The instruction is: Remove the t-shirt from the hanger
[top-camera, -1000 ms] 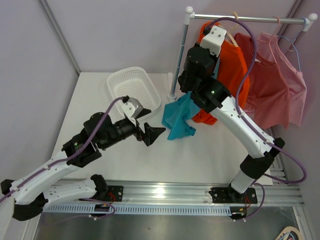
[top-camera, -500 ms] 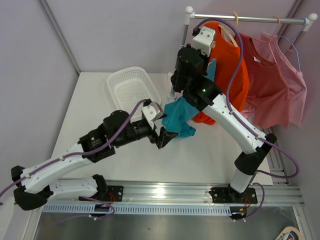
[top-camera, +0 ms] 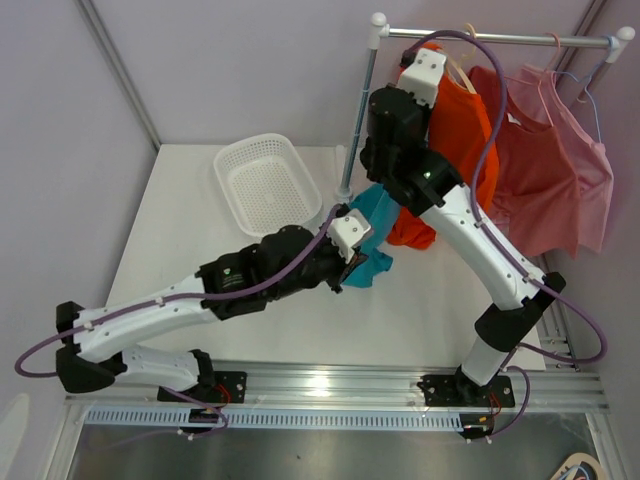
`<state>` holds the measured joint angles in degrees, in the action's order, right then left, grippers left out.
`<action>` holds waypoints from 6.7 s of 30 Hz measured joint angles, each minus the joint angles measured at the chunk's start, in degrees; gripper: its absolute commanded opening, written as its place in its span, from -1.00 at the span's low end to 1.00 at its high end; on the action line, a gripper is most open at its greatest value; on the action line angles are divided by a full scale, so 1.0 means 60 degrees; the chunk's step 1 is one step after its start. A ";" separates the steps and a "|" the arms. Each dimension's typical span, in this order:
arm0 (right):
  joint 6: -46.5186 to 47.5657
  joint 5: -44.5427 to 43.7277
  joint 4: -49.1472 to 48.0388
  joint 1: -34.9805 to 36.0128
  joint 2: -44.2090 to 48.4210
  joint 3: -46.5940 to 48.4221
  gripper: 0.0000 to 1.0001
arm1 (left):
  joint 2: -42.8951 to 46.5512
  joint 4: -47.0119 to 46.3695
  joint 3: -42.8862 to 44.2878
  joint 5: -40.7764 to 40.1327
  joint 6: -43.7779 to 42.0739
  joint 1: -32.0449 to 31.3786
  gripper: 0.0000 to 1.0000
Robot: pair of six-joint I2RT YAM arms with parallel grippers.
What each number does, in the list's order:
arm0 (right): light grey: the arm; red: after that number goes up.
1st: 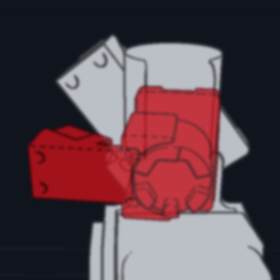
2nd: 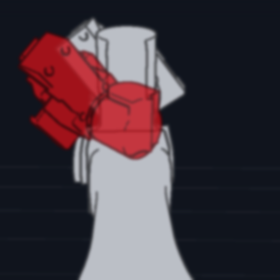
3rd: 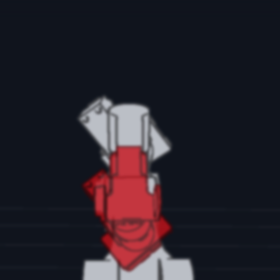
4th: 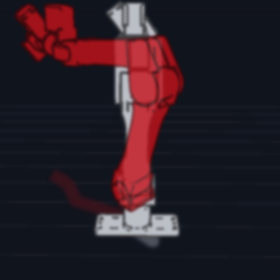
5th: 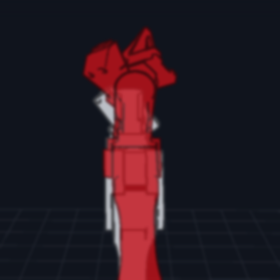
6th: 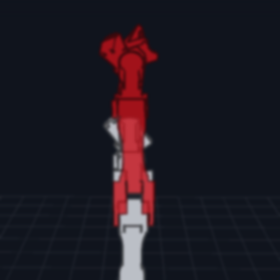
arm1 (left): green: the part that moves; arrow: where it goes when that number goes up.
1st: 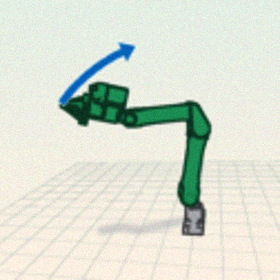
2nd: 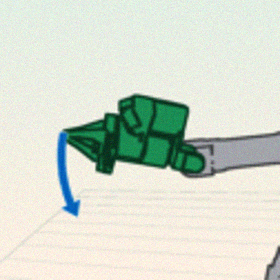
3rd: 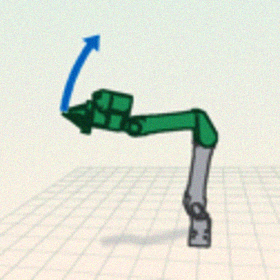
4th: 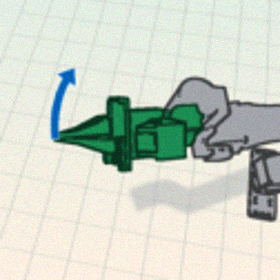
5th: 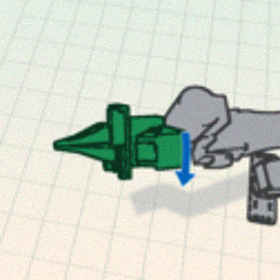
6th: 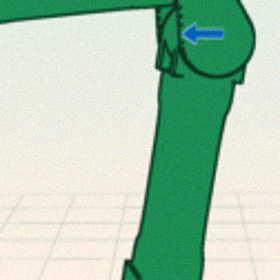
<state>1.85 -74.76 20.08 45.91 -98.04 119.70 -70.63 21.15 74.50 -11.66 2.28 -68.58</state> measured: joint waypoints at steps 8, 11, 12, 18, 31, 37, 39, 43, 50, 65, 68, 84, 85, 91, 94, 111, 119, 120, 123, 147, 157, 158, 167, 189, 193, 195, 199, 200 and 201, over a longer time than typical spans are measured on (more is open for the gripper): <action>-0.1300 0.1552 0.1290 -0.2036 0.0113 0.0004 -1.00 | 0.2055 0.0015 -0.0455 -0.0790 0.0226 -0.2229 -0.99; -0.1534 0.1967 0.1665 -0.2386 0.0102 0.0146 -1.00 | 0.2353 -0.0164 -0.1096 -0.1115 0.0506 -0.2980 -0.99; -0.1592 0.2106 0.1763 -0.2455 0.0087 0.0226 -1.00 | 0.2379 -0.0262 -0.1406 -0.1151 0.0634 -0.3187 -0.99; -0.1807 0.2648 0.2157 -0.2495 0.0073 0.0448 -1.00 | 0.2233 -0.1421 -0.3508 -0.0667 0.1249 -0.3479 -0.99; -0.2404 0.5034 0.3242 -0.2371 0.0452 0.0466 -1.00 | 0.0423 -0.1767 -0.2218 0.0707 0.2670 -0.0117 -0.99; -0.2350 0.7530 0.3319 -0.2871 0.1308 0.0659 -1.00 | -0.1177 -0.0634 -0.0776 0.1843 0.3880 0.2758 -0.99; -0.2277 0.8193 0.3162 -0.3202 0.1457 0.0750 -1.00 | -0.1840 -0.0357 -0.0062 0.2331 0.4160 0.3340 -0.99; -0.2047 0.8965 0.2670 -0.3636 0.1504 0.0758 -1.00 | -0.2535 -0.0131 0.0375 0.2794 0.4462 0.3938 -0.99; -0.1789 1.0287 0.2138 -0.4350 0.0113 0.2095 -1.00 | -0.2626 0.1071 0.1035 0.2728 0.4634 0.4229 -0.99; -0.1330 1.0867 0.1752 -0.4594 -0.1559 0.3122 -1.00 | -0.1064 0.2371 0.4105 0.2779 0.3858 0.4896 -0.99; -0.1300 1.0867 0.1599 -0.4594 -0.1552 0.3129 -1.00 | -0.0973 0.2386 0.4954 0.3049 0.3767 0.5096 -0.99; -0.1031 1.0863 0.0605 -0.4612 -0.1545 0.3340 -1.00 | -0.2878 0.2251 0.8834 0.3166 0.3326 0.7140 -0.99; -0.1009 1.0863 0.0532 -0.4615 -0.1545 0.3340 -1.00 | -0.2936 0.2065 0.8863 0.3191 0.3340 0.7315 -0.99; -0.0831 1.0848 0.0189 -0.4634 -0.1759 0.3697 -1.00 | -0.3803 0.0769 0.9679 0.3534 0.3486 0.8725 -0.99; -0.0794 1.0859 0.0091 -0.4641 -0.1883 0.3789 -1.00 | -0.4656 -0.0033 1.0619 0.3563 0.3617 0.9347 -0.98; -0.0801 1.1027 -0.0036 -0.4532 -0.2182 0.3242 -0.90 | -0.7635 -0.1005 0.9847 0.1763 0.4167 1.0961 -0.99; -0.0882 1.1045 -0.0058 -0.4393 -0.2171 0.2885 0.45 | -0.7981 0.1096 0.7934 0.2313 0.5337 1.0958 0.63; -0.0863 1.0987 -0.0033 -0.4382 -0.2149 0.2881 0.45 | -0.7974 0.1188 0.7635 0.2433 0.5479 1.0928 0.98; -0.0827 1.0797 0.0153 -0.4426 -0.1931 0.2714 0.47 | -0.7872 0.1574 0.7027 0.2466 0.5559 1.0830 0.99; -0.1308 1.1726 0.1905 -0.6900 -0.1202 0.2608 0.02 | -0.2714 0.1217 0.5836 0.0477 0.3595 0.7471 0.99; -0.1450 1.2149 0.1898 -0.7005 -0.2291 0.3075 -0.59 | -0.2721 0.0914 0.5457 0.0426 0.3173 0.7198 0.99; -0.1453 1.2160 0.1883 -0.7005 -0.2324 0.3115 -0.60 | -0.2721 0.0871 0.5457 0.0415 0.3162 0.7198 0.99; -0.1406 1.2484 0.1749 -0.7016 -0.2368 0.3126 -1.00 | -0.2728 0.0583 0.5453 0.0328 0.3020 0.7158 0.99; -0.1417 1.2695 0.1173 -0.7096 -0.2208 0.2528 -0.63 | -0.2710 0.0477 0.5227 0.0029 0.2284 0.6342 0.99; -0.1388 1.2699 0.0852 -0.7111 -0.2164 0.2331 -0.61 | -0.2710 0.0466 0.5195 -0.0007 0.2248 0.6309 0.99; -0.1370 1.2699 0.0688 -0.7111 -0.2164 0.2244 -0.63 | -0.2707 0.0415 0.5191 -0.0018 0.2189 0.6291 0.99; -0.1293 1.2706 0.0189 -0.7107 -0.2157 0.1945 -0.65 | -0.2707 0.0317 0.5187 -0.0036 0.2076 0.6233 0.99; -0.1268 1.2710 0.0073 -0.7107 -0.2157 0.1876 -0.82 | -0.2707 0.0291 0.5184 -0.0036 0.2040 0.6222 0.99; -0.1220 1.2717 -0.0066 -0.7107 -0.2157 0.1840 -1.00 | -0.2707 0.0262 0.5166 -0.0036 0.2022 0.6211 0.99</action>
<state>-5.48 1.54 19.68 3.27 -110.98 130.74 -86.87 22.72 105.49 -11.88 14.41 -31.31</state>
